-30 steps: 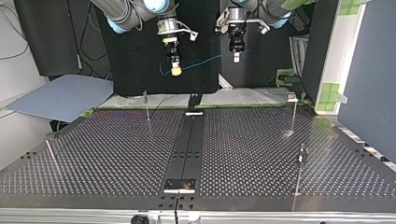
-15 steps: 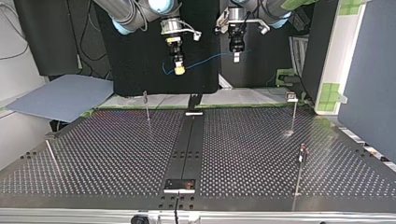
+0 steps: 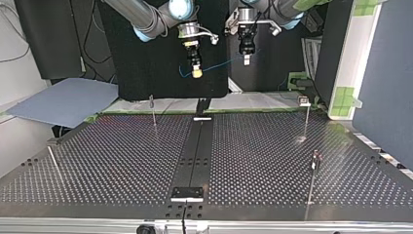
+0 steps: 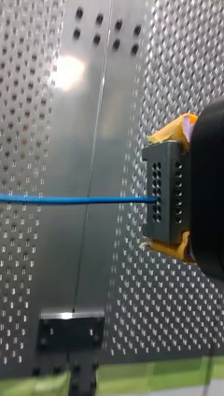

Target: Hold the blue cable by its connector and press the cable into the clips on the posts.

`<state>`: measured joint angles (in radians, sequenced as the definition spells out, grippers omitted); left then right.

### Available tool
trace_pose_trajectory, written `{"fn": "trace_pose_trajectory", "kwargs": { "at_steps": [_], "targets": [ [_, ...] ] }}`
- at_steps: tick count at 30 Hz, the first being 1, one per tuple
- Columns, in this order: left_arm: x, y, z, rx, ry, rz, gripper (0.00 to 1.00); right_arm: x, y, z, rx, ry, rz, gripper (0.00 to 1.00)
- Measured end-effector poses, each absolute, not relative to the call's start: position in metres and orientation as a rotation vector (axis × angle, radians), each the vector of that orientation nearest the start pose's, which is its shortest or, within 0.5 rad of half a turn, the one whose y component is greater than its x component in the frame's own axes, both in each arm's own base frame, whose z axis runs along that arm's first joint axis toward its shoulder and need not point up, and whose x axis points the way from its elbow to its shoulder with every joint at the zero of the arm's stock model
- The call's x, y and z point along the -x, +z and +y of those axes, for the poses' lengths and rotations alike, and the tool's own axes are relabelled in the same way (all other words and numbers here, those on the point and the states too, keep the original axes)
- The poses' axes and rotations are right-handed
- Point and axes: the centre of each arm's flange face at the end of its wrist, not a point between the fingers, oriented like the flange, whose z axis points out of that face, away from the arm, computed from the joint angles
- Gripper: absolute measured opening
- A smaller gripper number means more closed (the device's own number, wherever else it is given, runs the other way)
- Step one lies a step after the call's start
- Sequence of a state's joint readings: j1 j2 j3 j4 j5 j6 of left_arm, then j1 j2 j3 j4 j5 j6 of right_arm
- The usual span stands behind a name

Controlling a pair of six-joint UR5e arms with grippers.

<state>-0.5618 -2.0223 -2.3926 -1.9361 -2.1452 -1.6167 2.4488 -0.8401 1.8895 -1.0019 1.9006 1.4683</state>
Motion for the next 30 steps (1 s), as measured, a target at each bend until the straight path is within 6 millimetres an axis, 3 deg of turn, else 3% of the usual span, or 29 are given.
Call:
{"fn": "trace_pose_trajectory", "kwargs": {
  "at_steps": [6, 9, 19, 30],
  "targets": [
    [-0.276, 0.065, -0.268, 0.018, 0.004, 1.628, 0.0, -0.497, 0.008, -0.282, -1.71, 1.45, -0.816, 0.0],
    [-0.273, 0.068, -0.27, 0.01, 0.012, 1.628, 0.0, -0.497, 0.01, -0.29, -1.7, 1.448, -0.826, 0.0],
    [-0.272, 0.099, -0.282, 0.065, 0.008, 1.598, 0.0, -0.507, 0.058, -0.313, -1.638, 1.548, -0.884, 0.0],
    [-0.291, 0.14, -0.279, 0.171, 0.06, 1.55, 0.0, -0.533, 0.138, -0.34, -1.582, 1.734, -0.879, 0.0]
  ]
}}
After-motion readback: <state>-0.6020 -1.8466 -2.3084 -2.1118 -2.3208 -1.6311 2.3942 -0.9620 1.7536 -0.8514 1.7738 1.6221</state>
